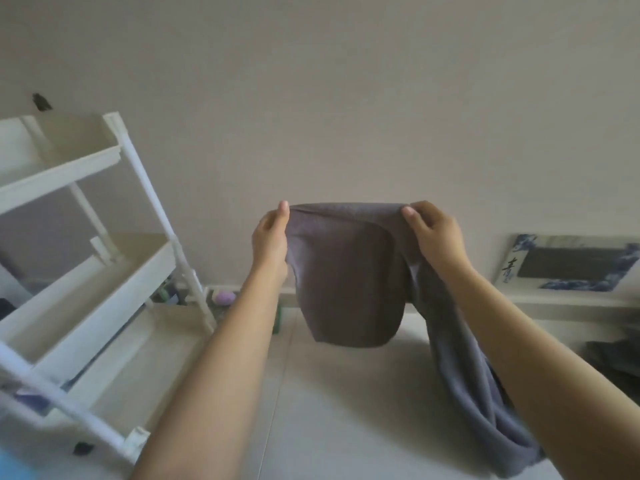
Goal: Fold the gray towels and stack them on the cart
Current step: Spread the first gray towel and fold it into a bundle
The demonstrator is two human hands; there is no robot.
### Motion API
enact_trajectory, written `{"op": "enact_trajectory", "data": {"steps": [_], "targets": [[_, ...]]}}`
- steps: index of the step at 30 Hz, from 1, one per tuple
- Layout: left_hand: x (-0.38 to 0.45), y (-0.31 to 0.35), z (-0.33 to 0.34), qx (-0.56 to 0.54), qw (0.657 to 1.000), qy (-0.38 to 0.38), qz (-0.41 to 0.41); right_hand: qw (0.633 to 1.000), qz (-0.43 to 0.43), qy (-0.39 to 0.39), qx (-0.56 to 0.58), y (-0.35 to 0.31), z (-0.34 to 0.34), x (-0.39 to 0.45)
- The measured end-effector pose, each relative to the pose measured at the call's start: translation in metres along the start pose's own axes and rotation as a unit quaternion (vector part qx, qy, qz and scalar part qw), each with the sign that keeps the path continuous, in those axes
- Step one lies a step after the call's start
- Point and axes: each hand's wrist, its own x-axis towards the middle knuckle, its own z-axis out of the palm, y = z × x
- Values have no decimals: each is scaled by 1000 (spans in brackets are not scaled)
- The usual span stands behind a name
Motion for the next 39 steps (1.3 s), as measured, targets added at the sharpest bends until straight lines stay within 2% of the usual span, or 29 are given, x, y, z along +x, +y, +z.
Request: {"op": "enact_trajectory", "data": {"steps": [2,4,9,13,16,18,21,23,26,30,33,34,35,37,39], "targets": [[-1,26,-3,-51,998,-22,29,999,-47,14,9,-20,-18,-3],[-10,34,-16,-53,997,-44,30,997,-78,-18,12,-29,-29,-17],[-49,-11,-71,133,985,-96,-50,978,-40,-199,-45,12,-12,-73],[-94,-90,-129,302,935,-145,-116,934,26,-325,-143,61,27,-144],[-127,-144,-165,410,871,-181,-201,892,77,-390,-213,99,51,-194],[-147,-167,-178,453,841,-195,-221,866,87,-424,-248,112,59,-219],[-163,-184,-185,480,815,-213,-243,837,77,-450,-301,118,65,-240],[-167,-187,-181,494,795,-245,-251,824,59,-459,-326,117,68,-246],[-169,-189,-169,507,783,-279,-229,835,18,-446,-322,120,72,-252],[-182,-212,-147,530,785,-298,-114,825,-52,-466,-316,124,82,-276],[-196,-230,-132,594,730,-320,-110,812,-46,-496,-304,122,83,-285],[-199,-235,-132,613,712,-323,-116,819,-50,-493,-291,119,83,-285],[-200,-240,-135,632,696,-322,-114,842,-55,-465,-268,116,81,-284],[-198,-246,-146,663,679,-297,-107,903,-113,-334,-244,117,78,-279],[-188,-246,-149,679,678,-256,-119,925,-111,-229,-282,123,74,-273]]}}
